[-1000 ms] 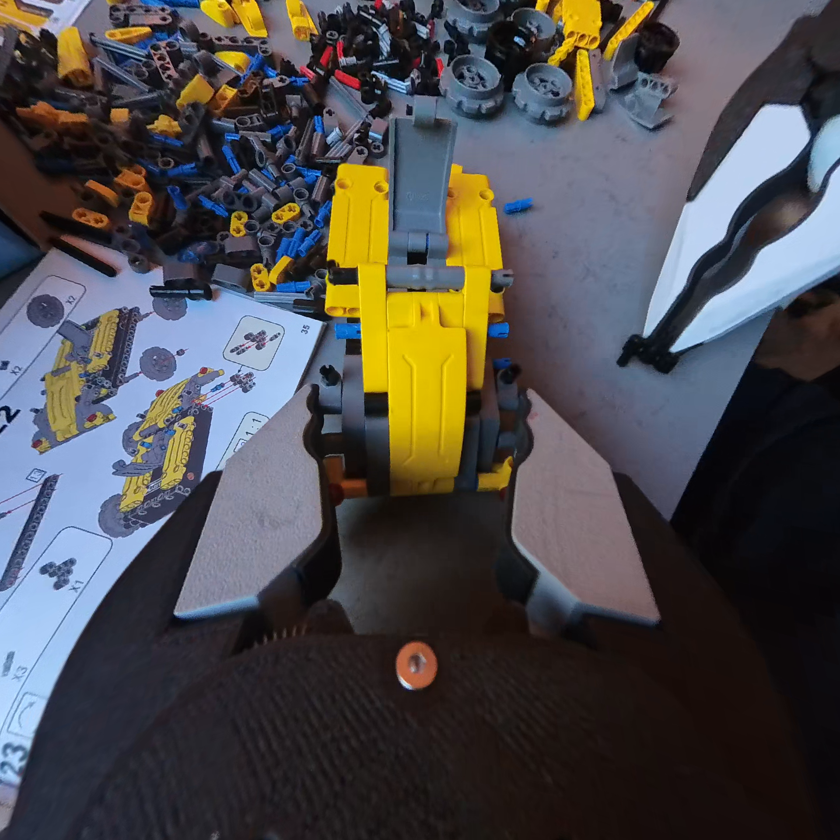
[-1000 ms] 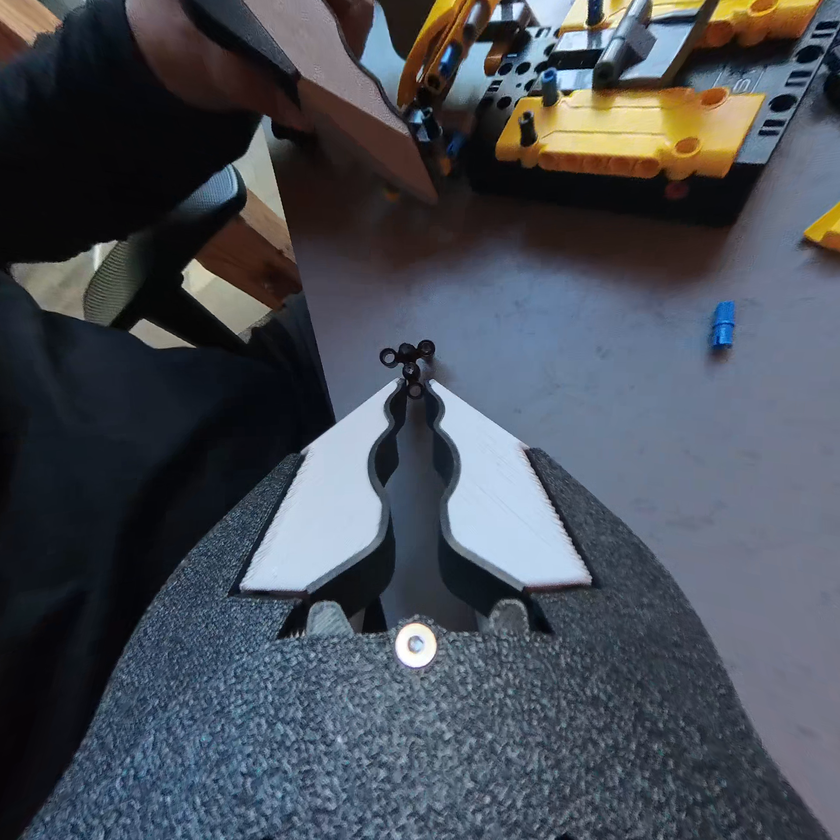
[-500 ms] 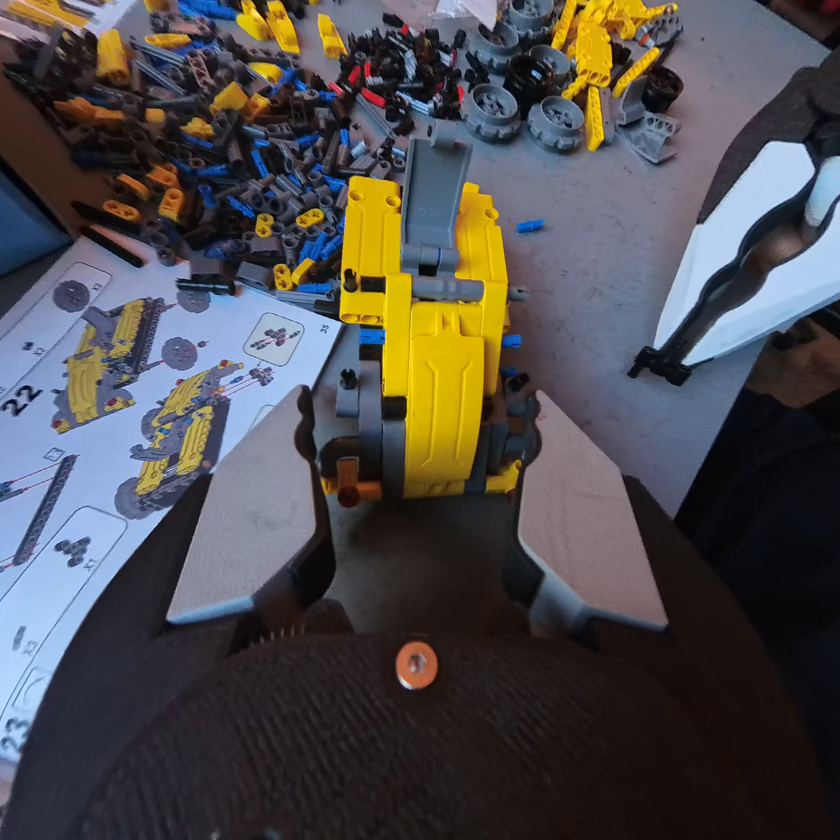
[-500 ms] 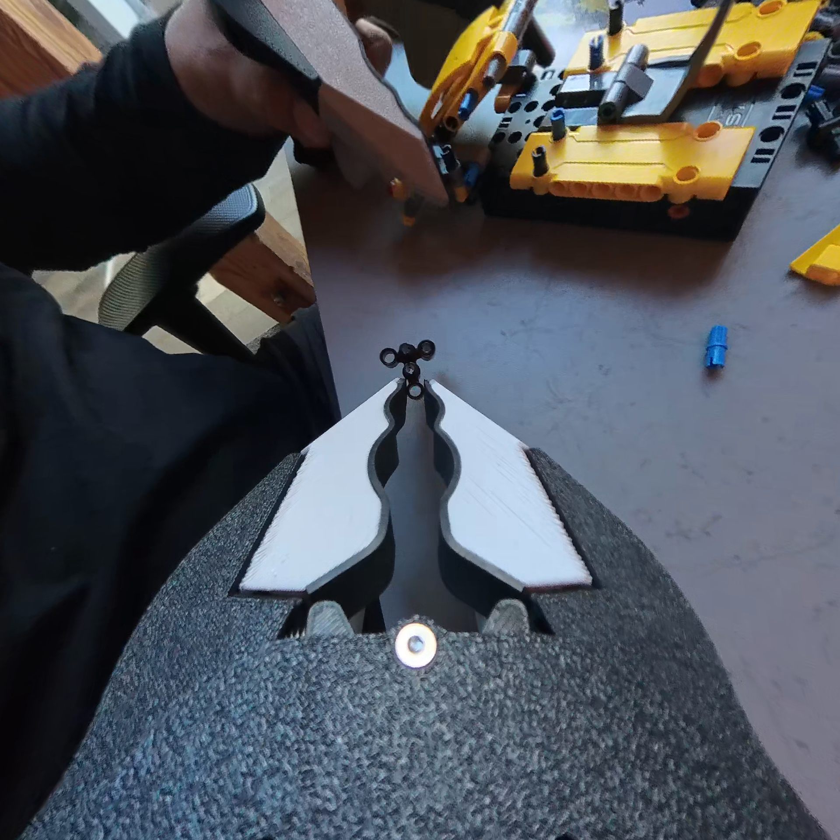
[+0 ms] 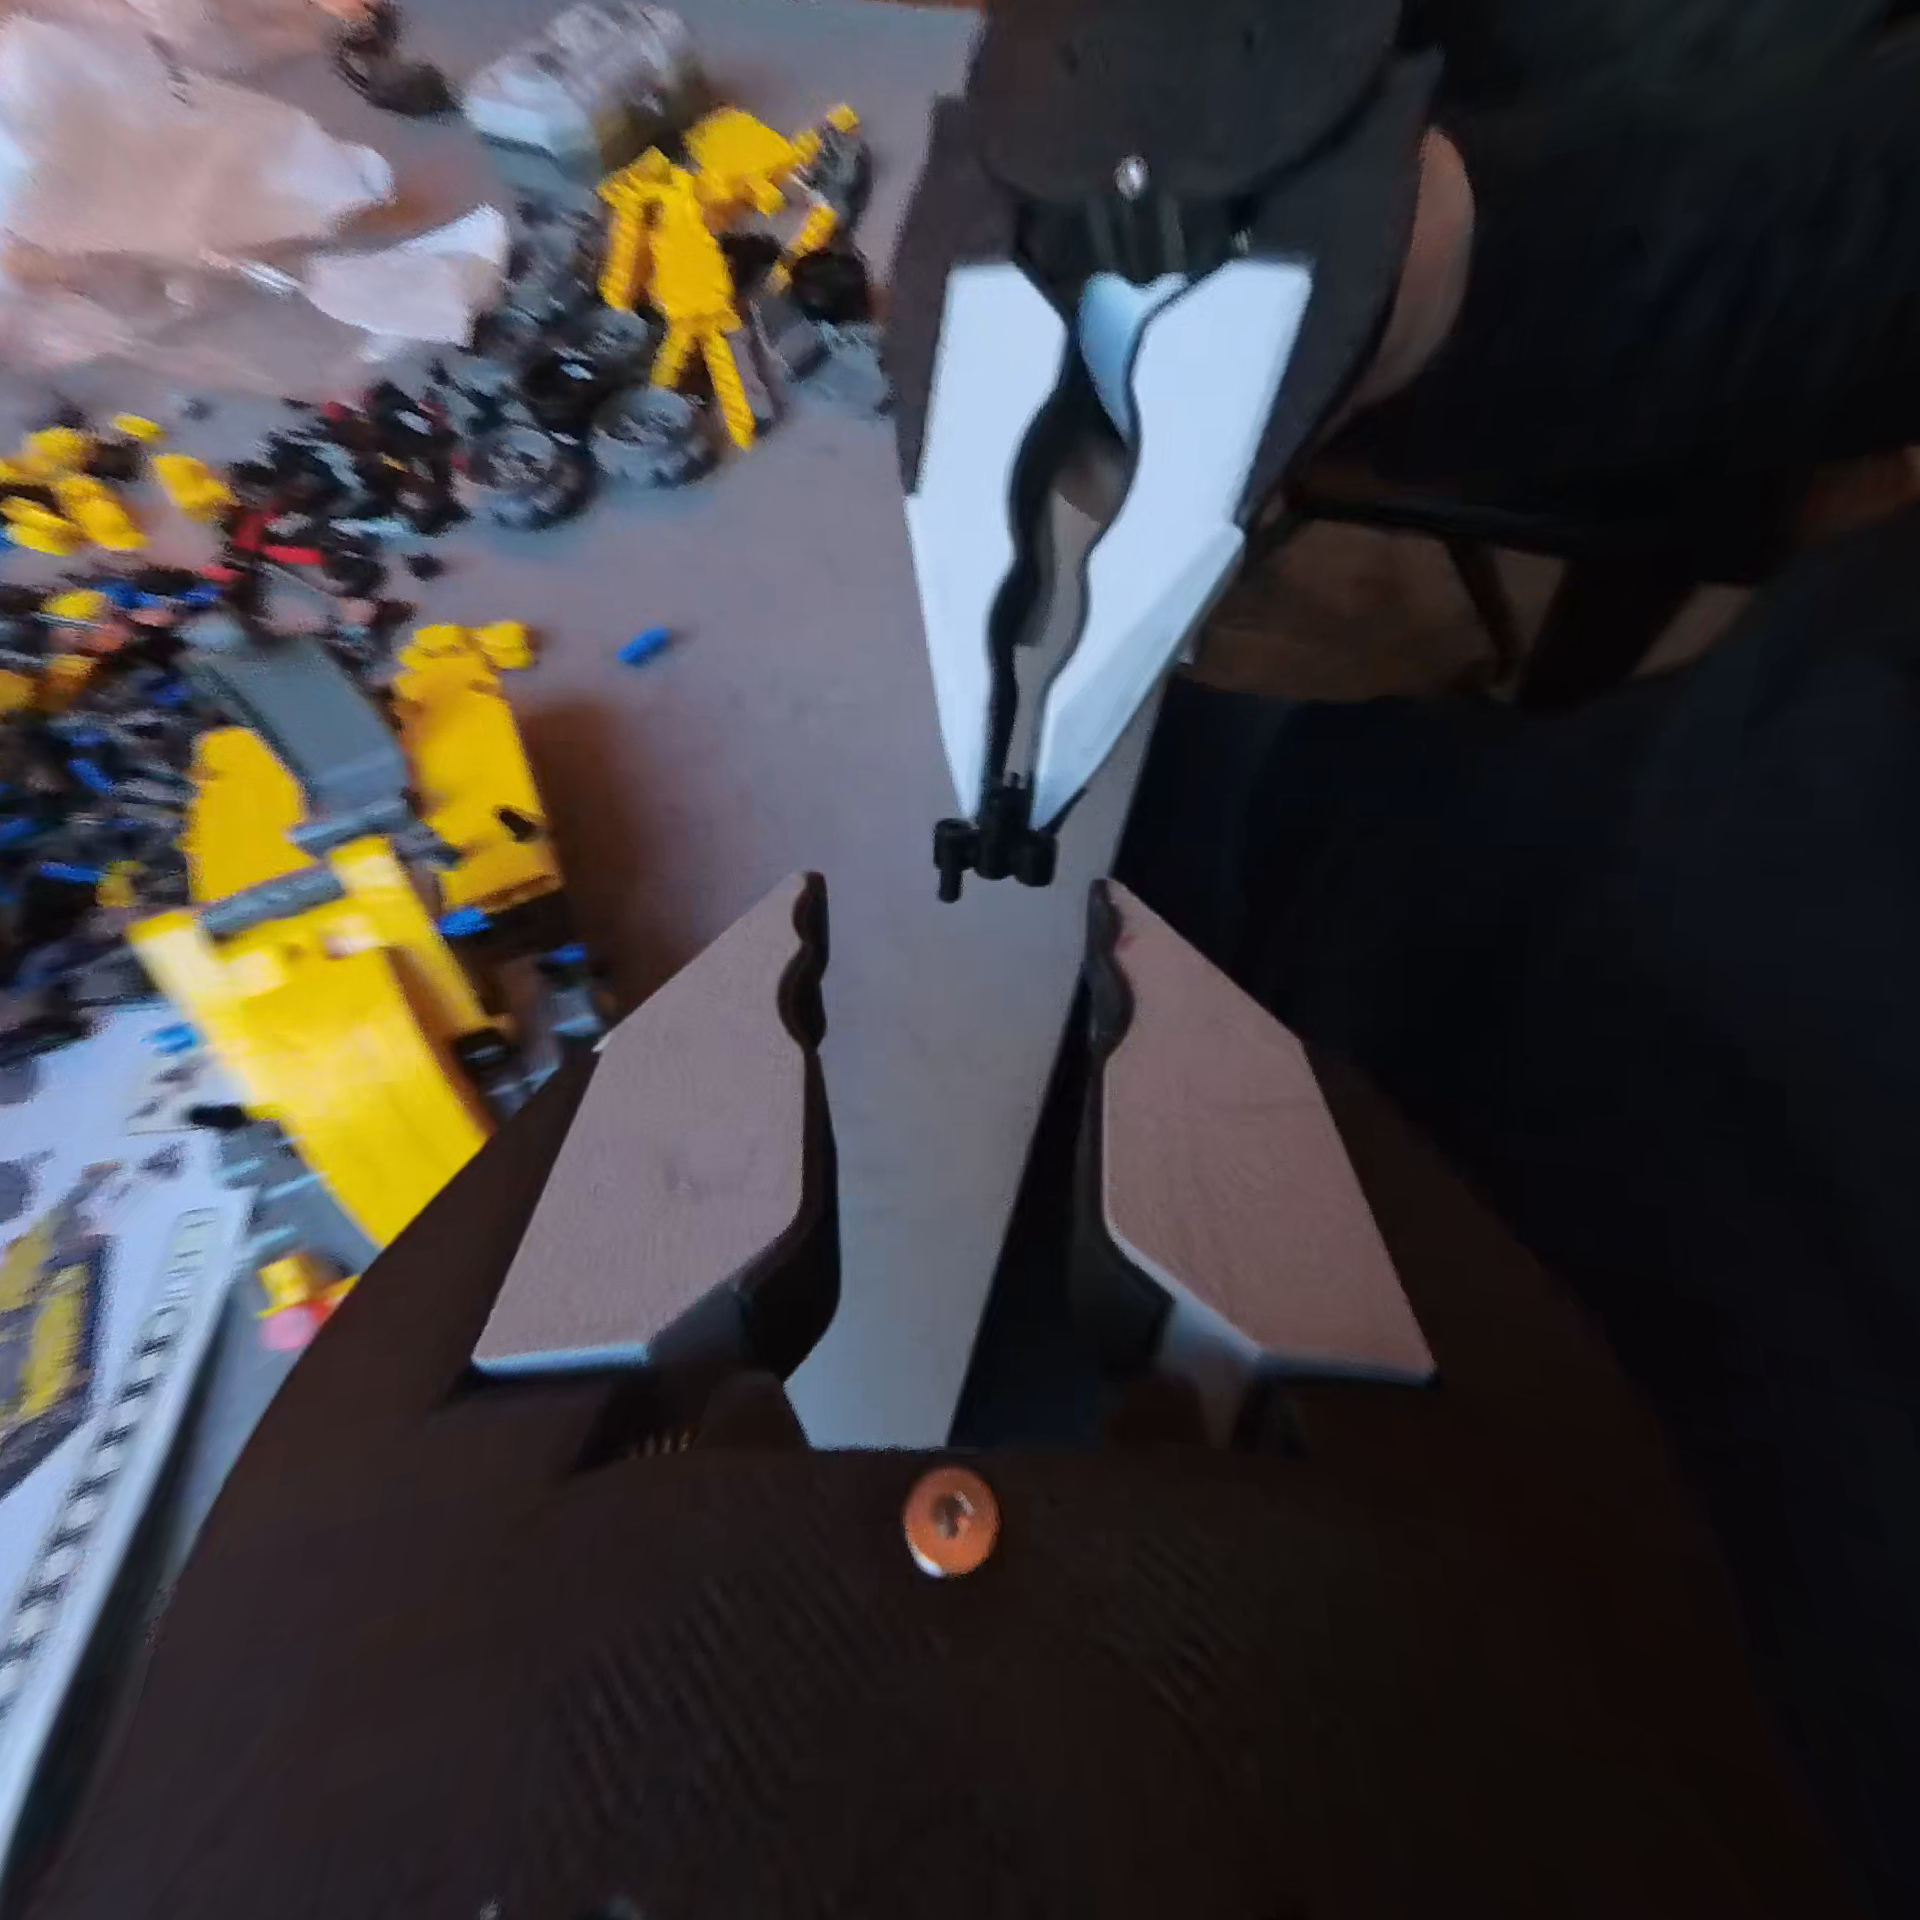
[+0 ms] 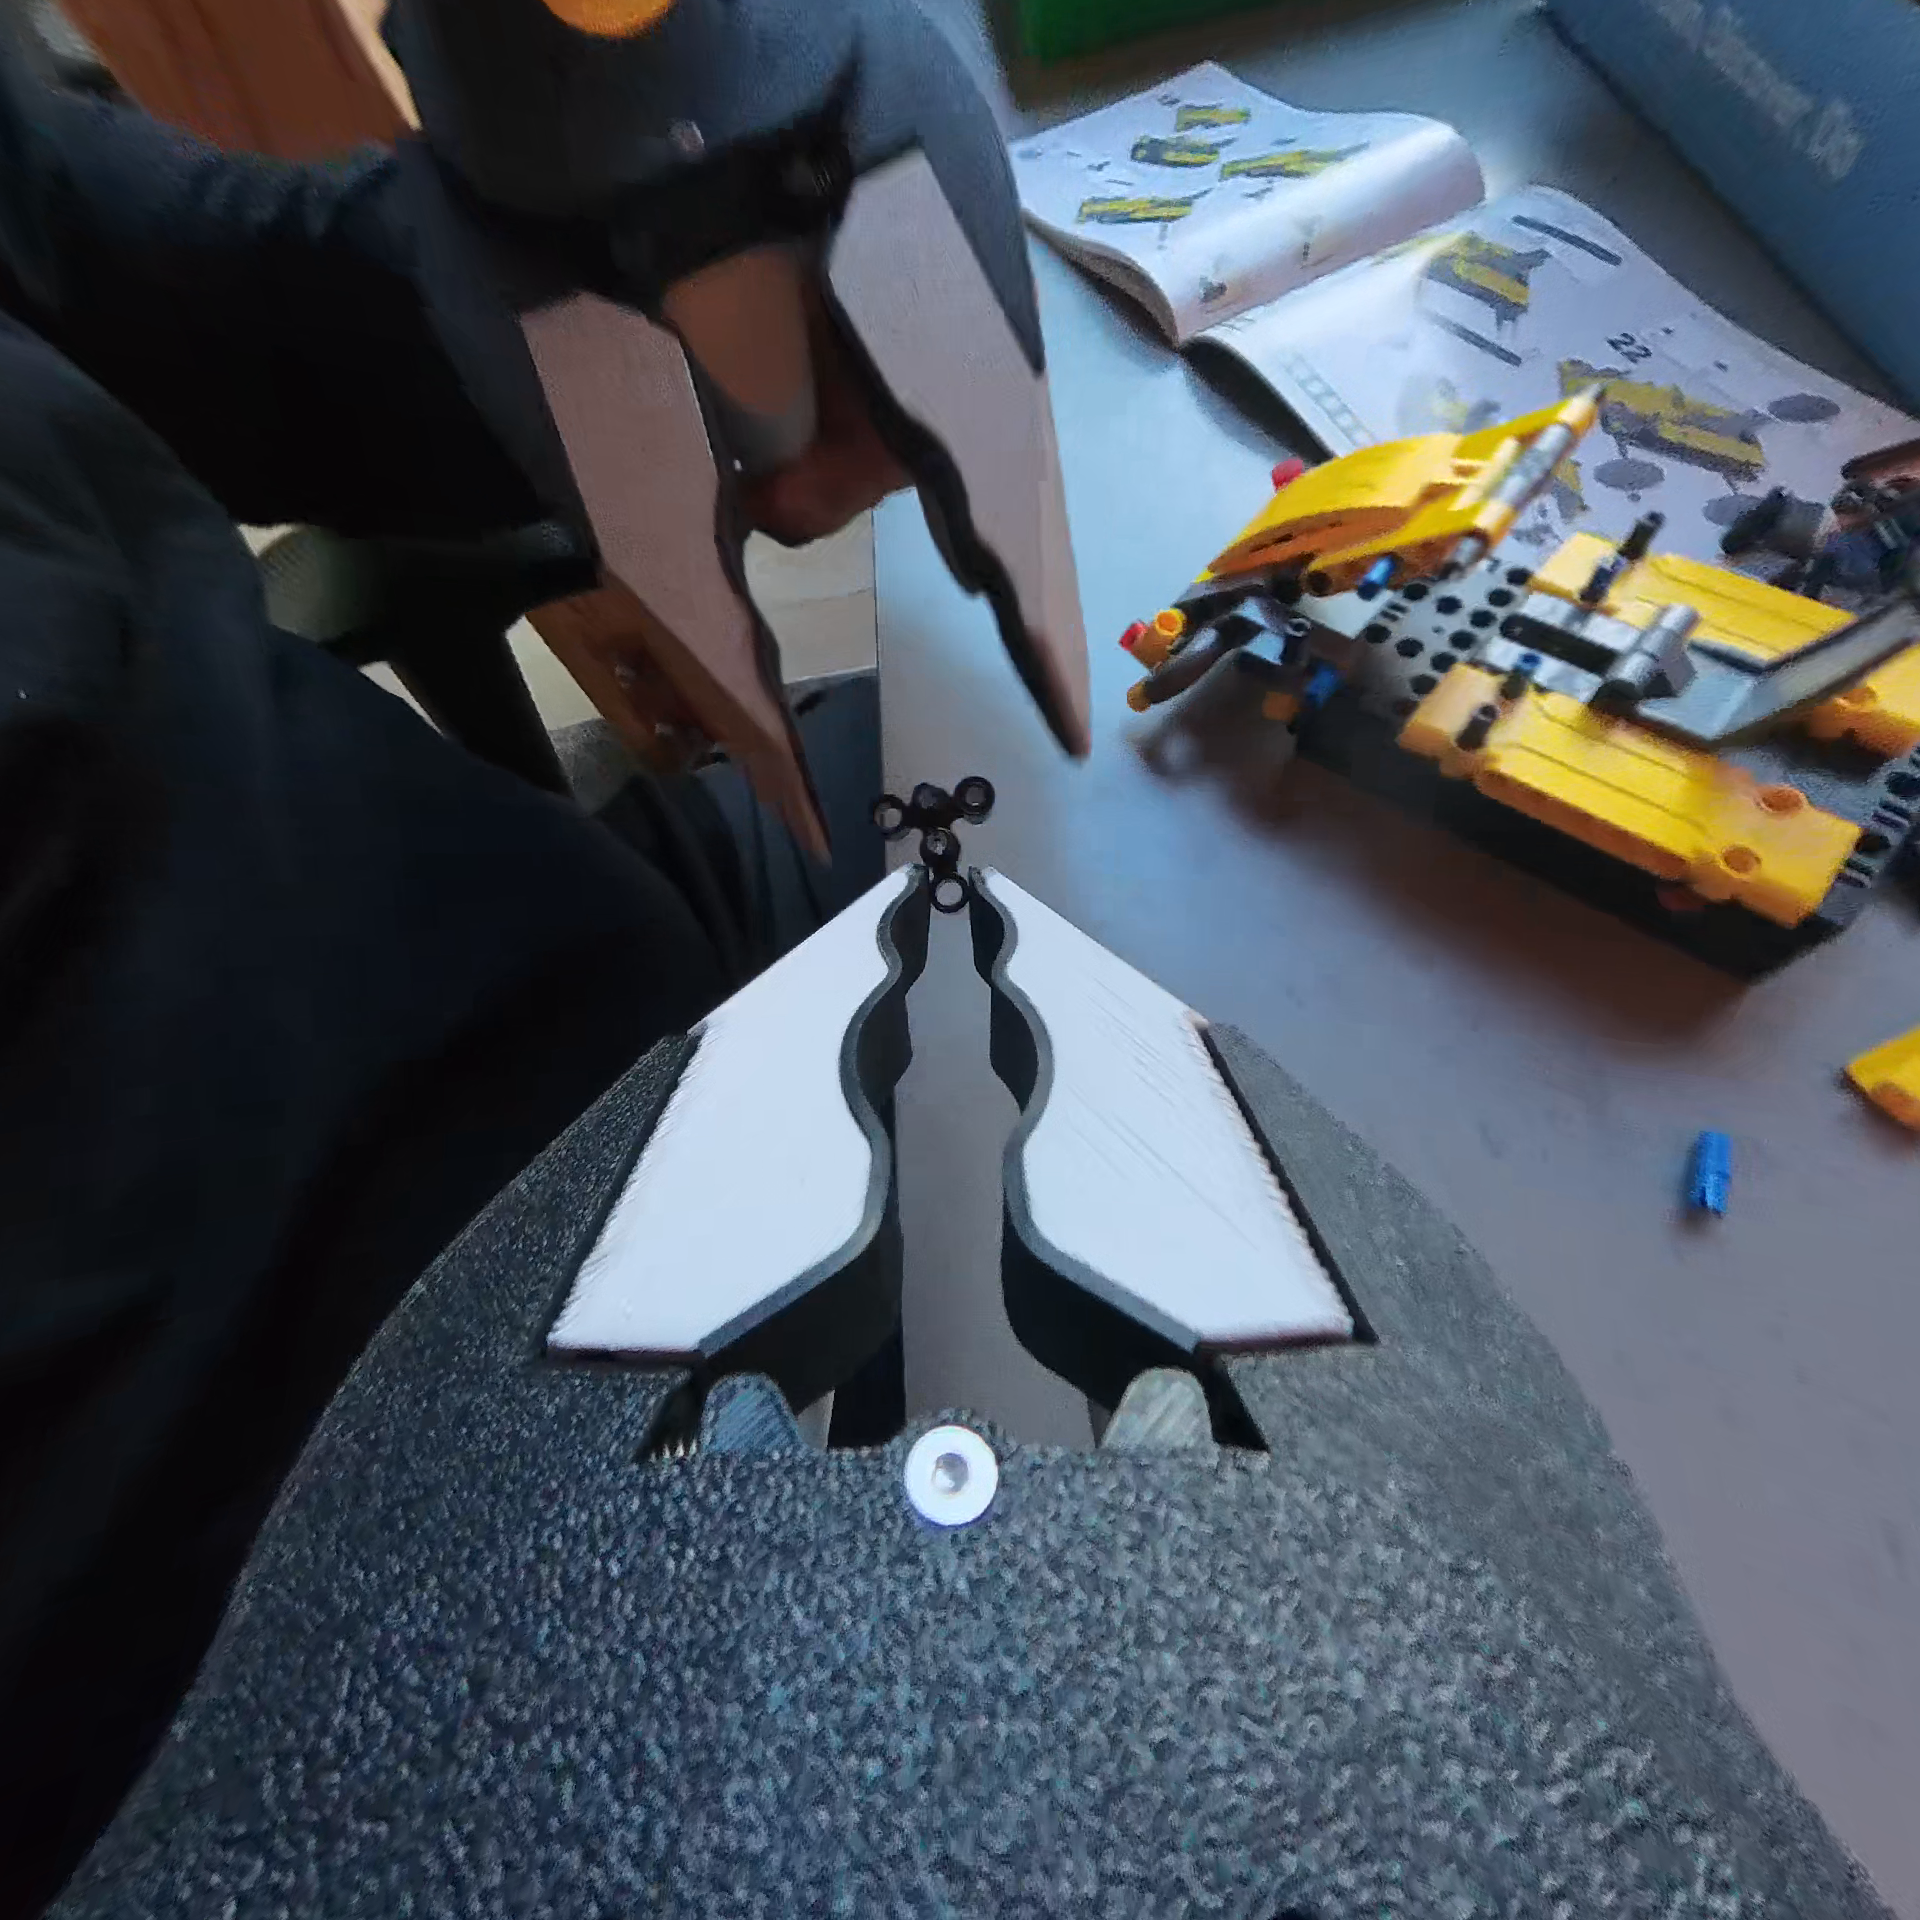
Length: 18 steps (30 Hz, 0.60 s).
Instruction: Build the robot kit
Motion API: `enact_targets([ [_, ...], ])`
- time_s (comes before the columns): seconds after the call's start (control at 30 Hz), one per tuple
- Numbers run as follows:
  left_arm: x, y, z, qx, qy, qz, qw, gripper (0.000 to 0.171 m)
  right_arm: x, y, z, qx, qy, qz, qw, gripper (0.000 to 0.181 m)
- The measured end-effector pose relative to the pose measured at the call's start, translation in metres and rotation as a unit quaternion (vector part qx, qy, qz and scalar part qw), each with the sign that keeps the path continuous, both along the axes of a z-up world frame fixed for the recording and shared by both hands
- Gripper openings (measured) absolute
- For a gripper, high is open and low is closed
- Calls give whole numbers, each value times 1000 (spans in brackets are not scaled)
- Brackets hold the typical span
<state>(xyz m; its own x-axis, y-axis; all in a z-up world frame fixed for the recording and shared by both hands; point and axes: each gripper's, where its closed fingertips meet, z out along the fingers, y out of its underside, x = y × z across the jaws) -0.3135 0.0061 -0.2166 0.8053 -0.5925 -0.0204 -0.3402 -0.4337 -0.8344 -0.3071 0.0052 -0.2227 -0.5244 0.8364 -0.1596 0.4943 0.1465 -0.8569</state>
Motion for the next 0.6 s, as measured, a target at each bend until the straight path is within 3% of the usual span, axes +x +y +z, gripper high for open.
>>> enact_targets([
  [0.17, 12, -11, -17, -10, -33, -31, 999, 21, -1, -14, -7, 69, -6, 29, 997, 7],
  [0.43, 1, -17, -13, 52, -26, -13, 998, 22, -11, -16, -13, 164, -17, 40, 986, 7],
  [0.6, -7, -17, -12, 62, -32, -7, 998, 21, -19, -15, -10, 150, -1, 43, 988, 7],
])
